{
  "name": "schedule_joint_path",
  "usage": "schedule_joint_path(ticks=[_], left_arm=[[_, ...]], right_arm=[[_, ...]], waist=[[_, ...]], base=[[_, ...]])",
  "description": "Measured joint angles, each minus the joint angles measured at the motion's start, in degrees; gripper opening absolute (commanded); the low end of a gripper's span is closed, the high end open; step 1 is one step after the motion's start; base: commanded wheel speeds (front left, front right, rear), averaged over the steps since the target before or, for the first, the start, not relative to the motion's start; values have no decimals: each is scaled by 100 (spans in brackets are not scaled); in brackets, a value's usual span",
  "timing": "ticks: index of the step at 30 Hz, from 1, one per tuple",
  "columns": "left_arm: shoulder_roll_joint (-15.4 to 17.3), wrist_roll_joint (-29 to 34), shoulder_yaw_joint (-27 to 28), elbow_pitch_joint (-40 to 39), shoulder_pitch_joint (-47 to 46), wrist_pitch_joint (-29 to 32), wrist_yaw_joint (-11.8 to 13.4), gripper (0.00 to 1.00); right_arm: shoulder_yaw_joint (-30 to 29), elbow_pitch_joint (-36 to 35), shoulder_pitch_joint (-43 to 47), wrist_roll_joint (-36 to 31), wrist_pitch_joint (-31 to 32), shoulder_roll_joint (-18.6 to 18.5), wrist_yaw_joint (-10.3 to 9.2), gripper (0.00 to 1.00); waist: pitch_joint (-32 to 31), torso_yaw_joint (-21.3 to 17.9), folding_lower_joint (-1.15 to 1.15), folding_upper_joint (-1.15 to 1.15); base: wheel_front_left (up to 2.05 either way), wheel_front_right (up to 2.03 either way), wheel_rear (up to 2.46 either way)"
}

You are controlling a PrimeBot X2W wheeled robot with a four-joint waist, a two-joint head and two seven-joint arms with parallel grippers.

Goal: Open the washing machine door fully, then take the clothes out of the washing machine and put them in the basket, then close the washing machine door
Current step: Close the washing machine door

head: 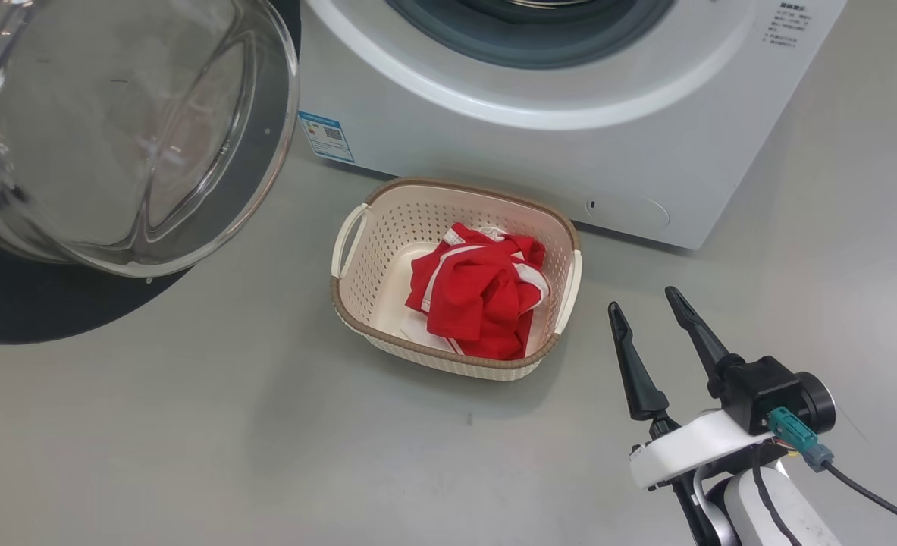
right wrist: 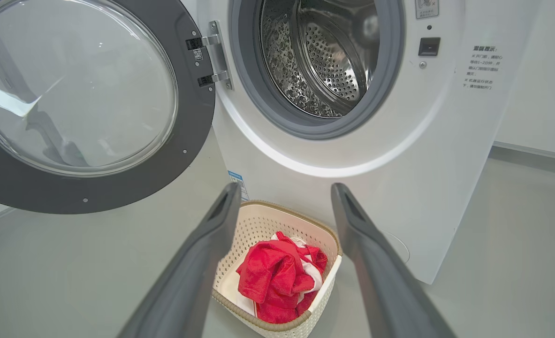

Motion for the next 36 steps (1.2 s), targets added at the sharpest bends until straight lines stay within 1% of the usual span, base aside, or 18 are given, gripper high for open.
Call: schedule_joint_path(ticks=[4,7,9,11,13,15,16,18,21,27,36], left_arm=[[90,-730,431,527,-563,421,42,0],[104,-1302,616,1003,-970,816,115,0],[21,-1780,824,1365,-1306,1100,265,0],[-96,-2232,1106,1735,-1614,1358,493,0],[-133,-2604,1423,2114,-1864,1588,730,0],[-178,-3030,1790,2430,-2134,1772,859,0],[-183,-3212,1941,2584,-2258,1851,868,0],[-168,-3270,2018,2710,-2333,1941,873,0],[-103,-3401,2213,3154,-2404,2189,940,0],[149,-3377,2482,3897,-2411,2414,984,0],[235,-3289,2434,4972,-2568,2971,984,0]], right_arm=[[23,-1,-75,-8,0,-3,0,100],[12,-1,-109,-9,0,-15,0,100],[8,0,-116,-9,0,-34,0,100],[9,2,-130,-9,0,-41,0,100],[22,7,-149,-9,0,-40,0,100],[33,8,-183,-9,0,-37,0,100],[37,9,-194,-9,0,-37,0,100],[45,10,-197,-9,0,-36,0,100],[62,24,-198,-9,0,-35,1,100],[70,54,-227,-9,-1,-33,1,100],[88,96,-309,-9,-2,-25,1,100]], waist=[[133,-130,0,0],[207,-204,0,0],[242,-236,0,0],[266,-257,0,0],[282,-273,0,0],[294,-286,0,0],[299,-293,0,0],[304,-301,0,0],[313,-327,0,0],[325,-373,0,0],[333,-412,0,0]], base=[[0,0,0],[0,0,0],[0,0,0],[0,0,0],[0,0,0],[0,0,0],[0,0,0],[0,0,0],[0,0,0],[0,0,0],[0,0,0]])
